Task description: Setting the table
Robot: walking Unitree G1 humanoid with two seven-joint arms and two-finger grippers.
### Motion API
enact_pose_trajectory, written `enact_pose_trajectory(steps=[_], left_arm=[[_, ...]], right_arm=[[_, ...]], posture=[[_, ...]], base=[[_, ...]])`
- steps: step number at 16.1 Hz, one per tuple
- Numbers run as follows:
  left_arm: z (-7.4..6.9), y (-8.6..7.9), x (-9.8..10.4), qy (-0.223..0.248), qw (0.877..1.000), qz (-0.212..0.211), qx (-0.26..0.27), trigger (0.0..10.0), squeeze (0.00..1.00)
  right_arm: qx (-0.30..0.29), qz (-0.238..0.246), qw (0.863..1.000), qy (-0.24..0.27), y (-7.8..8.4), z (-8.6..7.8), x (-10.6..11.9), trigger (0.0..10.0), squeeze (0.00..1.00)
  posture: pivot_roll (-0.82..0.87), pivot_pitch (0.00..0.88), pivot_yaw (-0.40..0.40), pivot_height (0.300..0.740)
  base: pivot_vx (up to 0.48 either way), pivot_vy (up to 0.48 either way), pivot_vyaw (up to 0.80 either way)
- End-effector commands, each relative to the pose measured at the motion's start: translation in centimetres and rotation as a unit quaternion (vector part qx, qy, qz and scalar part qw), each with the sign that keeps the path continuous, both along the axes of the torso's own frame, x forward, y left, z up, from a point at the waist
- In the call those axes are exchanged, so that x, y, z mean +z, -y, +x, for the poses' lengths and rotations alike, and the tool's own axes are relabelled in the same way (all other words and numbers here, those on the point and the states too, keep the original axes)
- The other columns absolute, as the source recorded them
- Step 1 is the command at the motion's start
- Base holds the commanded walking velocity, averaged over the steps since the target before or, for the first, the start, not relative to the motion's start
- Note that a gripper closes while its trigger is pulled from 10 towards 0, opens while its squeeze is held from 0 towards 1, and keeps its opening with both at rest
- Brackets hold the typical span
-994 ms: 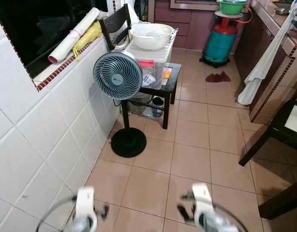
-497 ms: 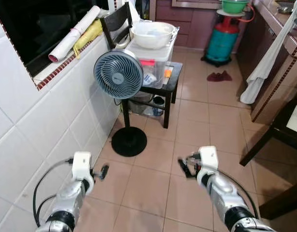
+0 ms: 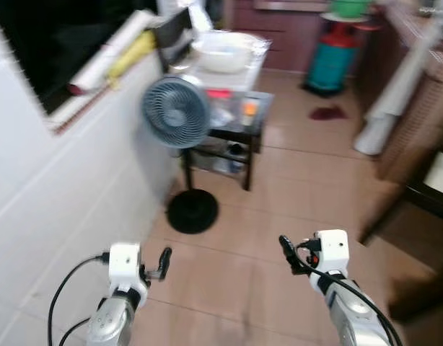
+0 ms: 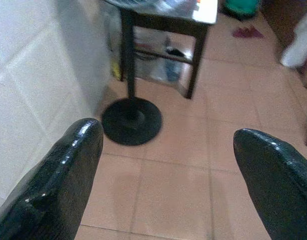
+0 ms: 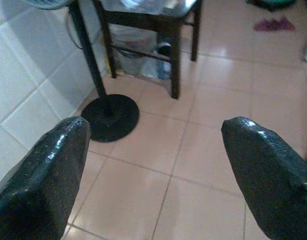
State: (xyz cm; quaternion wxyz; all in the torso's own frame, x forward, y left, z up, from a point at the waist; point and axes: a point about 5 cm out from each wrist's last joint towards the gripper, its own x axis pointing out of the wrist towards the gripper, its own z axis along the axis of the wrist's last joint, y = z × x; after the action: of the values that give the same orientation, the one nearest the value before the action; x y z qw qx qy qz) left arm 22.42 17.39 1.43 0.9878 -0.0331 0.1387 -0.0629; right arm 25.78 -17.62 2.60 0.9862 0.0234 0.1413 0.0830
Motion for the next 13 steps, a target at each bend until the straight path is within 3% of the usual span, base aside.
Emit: enact_pose_trajectory(steps=[1,3,8,13], left_arm=[[0.3,0.1,1.3,0.021,1.000,0.015,-0.007,10.0,0.00],[0.4,-0.3,2.0,0.029,0.999,0.005,0.017,10.0,0.00],[0.5,0.3,3.2,0.024,0.999,-0.013,0.016,10.0,0.00],[1.7,-0.3,3.9,0.024,0.999,-0.037,0.027,10.0,0.00]], right_arm=[[-0.017,-0.007,1.000,0.005,0.4,-0.2,0.5,10.0,0.00],[-0.033,-0.010,0.999,0.013,0.5,-0.5,1.1,10.0,0.00],[-0.036,-0.009,0.999,0.013,0.0,-0.6,1.7,10.0,0.00],[-0.037,-0.012,0.999,0.004,0.1,-0.4,1.3,10.0,0.00]], posture=[[-0.09,0.023,0.012,0.740],[-0.09,0.029,0.007,0.740],[-0.10,0.046,0.010,0.740],[-0.10,0.063,0.013,0.740]], base=[[0.000,0.000,-0.76],[0.000,0.000,-0.77],[0.000,0.000,-0.77],[0.000,0.000,-0.78]])
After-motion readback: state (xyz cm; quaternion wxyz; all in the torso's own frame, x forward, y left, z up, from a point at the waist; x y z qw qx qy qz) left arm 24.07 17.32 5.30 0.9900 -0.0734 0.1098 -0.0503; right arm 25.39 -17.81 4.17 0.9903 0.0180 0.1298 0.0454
